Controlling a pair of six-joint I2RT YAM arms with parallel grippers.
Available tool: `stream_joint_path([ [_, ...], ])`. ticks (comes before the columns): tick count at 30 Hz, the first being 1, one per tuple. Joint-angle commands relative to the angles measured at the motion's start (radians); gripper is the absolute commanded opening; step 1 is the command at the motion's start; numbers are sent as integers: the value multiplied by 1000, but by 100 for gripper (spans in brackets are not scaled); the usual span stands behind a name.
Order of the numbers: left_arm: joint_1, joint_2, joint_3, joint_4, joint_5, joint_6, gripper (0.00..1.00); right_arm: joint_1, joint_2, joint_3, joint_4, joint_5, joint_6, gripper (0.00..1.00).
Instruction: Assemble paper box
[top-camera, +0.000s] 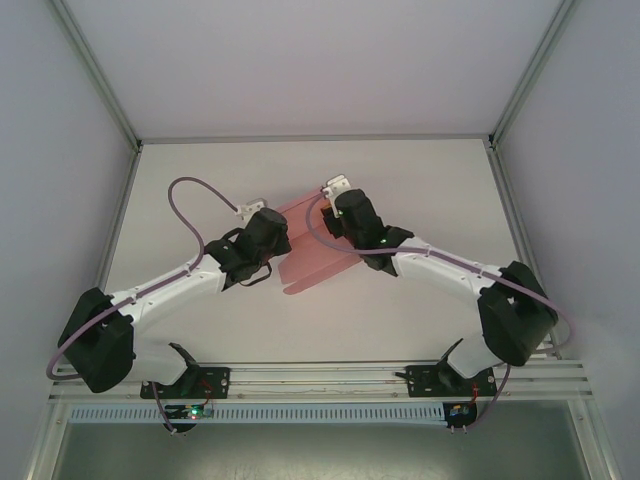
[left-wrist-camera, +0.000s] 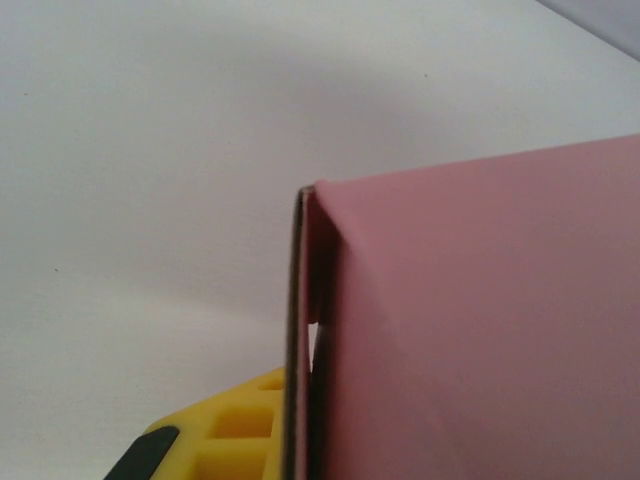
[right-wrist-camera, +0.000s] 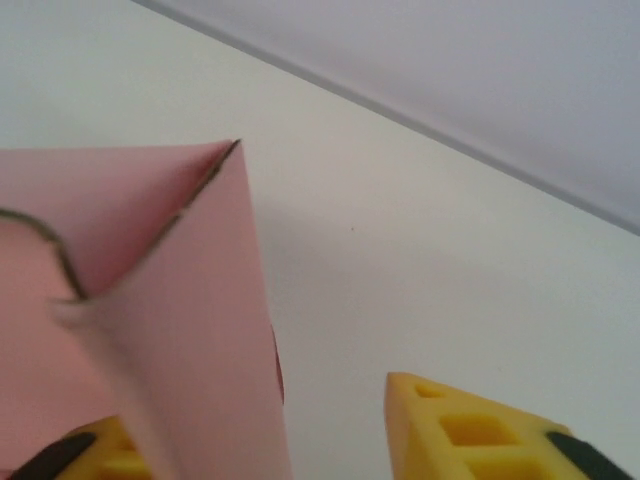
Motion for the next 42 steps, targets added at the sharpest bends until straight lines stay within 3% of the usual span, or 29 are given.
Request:
stream_joint_path([
  [1,2,-21,-4,-44,-22,15,0,-12,-73,-33,7,-154,-20,45],
  [5,2,-17,-5,-22,-10,33,0,-10,-141,-60,1,-240,-27,53],
  [8,3,-15,-4,-18,-12,54,0,-12,-204,-84,5,-263,-37,74],
  [10,3,-15,-4,-21,-22,64,0,-16,-242,-100,-5,-302,-49,98],
  [12,3,-16,-5,-18,-26,81,0,-27,-285,-119,-17,-358,-61,98],
  [18,3,-33,-16,15,-18,184,0,-90,-406,-185,-2,-354,17,98],
  [22,7,-24,10,-38,-75,248,0,-124,-464,-195,-77,-335,65,98],
  [32,55,33,177,-229,-160,604,0,-217,-592,-265,-168,-338,168,98],
  [38,105,98,336,-355,19,937,0,-266,-635,-290,-229,-346,186,98],
  [42,117,111,412,-495,209,1288,0,-287,-661,-302,-249,-387,180,98],
])
